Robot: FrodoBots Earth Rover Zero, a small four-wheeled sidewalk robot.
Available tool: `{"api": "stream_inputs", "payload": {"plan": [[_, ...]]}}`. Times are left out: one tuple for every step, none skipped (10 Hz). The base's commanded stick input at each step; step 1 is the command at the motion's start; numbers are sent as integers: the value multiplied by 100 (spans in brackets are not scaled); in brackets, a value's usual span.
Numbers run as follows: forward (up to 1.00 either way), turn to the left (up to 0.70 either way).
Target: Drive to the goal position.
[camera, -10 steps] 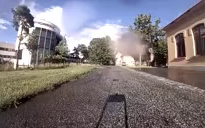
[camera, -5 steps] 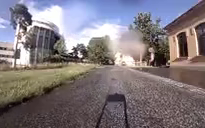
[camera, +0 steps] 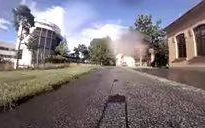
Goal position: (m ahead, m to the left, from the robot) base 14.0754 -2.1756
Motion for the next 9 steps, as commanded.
{"api": "stream_inputs", "payload": {"plan": [[50, -50], [50, -50], [50, -50], [50, -50], [50, -50], [50, -50], [50, -50], [50, -50], [50, -50]]}}
